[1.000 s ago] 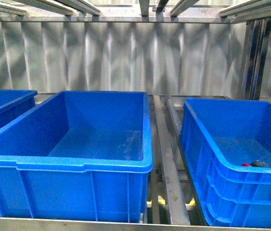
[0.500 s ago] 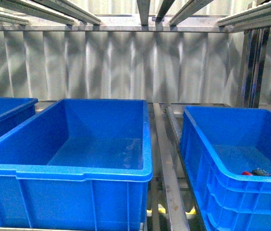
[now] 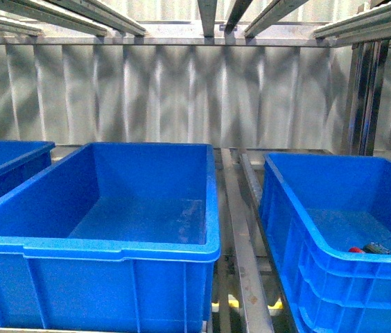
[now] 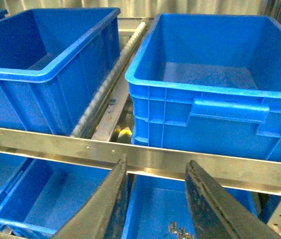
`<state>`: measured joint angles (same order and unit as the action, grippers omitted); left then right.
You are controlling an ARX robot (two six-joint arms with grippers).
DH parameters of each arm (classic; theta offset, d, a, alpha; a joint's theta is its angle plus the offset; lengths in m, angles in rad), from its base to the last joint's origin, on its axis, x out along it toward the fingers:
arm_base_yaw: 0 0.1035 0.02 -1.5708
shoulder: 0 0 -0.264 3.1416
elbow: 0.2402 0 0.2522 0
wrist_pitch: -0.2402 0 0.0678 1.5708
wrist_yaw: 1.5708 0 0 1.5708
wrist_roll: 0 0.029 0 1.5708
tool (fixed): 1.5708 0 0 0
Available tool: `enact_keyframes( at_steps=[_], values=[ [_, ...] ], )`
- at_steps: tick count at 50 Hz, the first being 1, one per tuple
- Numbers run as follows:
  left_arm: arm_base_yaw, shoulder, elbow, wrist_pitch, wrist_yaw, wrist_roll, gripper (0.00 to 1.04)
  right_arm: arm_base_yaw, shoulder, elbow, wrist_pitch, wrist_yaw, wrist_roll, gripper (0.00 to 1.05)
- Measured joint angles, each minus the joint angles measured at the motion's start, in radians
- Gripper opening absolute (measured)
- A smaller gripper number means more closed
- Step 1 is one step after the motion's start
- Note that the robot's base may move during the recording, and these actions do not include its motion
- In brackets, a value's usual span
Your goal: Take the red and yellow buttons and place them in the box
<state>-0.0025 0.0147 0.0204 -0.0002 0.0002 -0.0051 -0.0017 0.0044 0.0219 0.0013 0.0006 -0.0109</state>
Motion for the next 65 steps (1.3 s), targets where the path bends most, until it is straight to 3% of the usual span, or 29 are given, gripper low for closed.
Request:
enact_keyframes(
  at_steps=[18,65],
  values=[
    [0.0,0.0,0.0,0.0,0.0,0.0,0.97,0.0,0.0,0.0,0.0,0.0,0.001,0.99],
    [0.0,0.0,0.0,0.0,0.0,0.0,0.97,0.0,0.0,0.0,0.0,0.0,0.001,0.98]
  ],
)
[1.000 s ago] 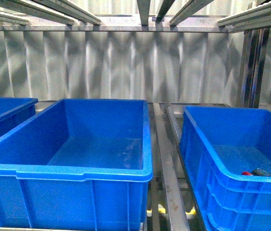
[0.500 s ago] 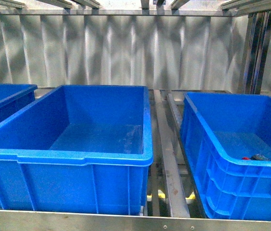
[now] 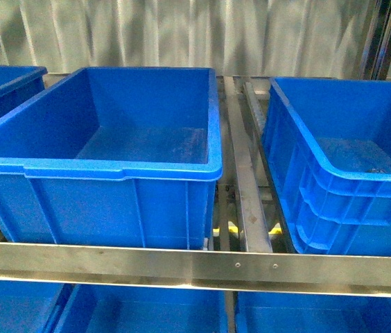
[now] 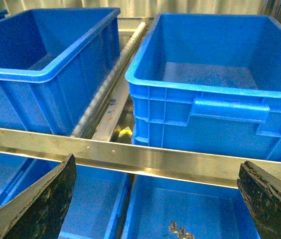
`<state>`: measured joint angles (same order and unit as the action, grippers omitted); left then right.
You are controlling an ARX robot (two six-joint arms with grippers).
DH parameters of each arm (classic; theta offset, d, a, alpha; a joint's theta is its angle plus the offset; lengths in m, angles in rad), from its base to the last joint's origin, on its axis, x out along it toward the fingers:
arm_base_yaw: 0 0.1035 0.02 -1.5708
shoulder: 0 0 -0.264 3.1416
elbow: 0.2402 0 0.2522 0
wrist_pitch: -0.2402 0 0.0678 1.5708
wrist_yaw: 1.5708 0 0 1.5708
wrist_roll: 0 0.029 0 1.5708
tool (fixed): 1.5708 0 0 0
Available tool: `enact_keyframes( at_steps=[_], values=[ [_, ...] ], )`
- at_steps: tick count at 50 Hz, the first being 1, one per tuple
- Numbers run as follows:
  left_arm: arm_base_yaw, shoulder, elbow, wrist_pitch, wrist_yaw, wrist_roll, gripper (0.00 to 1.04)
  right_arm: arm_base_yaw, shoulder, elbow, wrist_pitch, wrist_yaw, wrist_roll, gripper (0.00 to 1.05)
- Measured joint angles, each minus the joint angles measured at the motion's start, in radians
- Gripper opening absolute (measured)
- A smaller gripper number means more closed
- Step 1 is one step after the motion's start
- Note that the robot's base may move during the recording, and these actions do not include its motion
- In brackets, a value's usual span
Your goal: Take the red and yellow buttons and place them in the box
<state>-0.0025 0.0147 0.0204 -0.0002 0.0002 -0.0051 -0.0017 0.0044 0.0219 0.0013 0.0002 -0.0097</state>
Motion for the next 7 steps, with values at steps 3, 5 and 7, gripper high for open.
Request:
enact_keyframes(
  at_steps=[3,5,7],
  values=[
    [0.0,0.0,0.0,0.0,0.0,0.0,0.97,0.0,0.0,0.0,0.0,0.0,0.0,0.98],
    [0.0,0.0,0.0,0.0,0.0,0.0,0.97,0.0,0.0,0.0,0.0,0.0,0.0,0.98],
    [0.0,0.0,0.0,0.0,0.0,0.0,0.97,0.0,0.0,0.0,0.0,0.0,0.0,0.98]
  ],
)
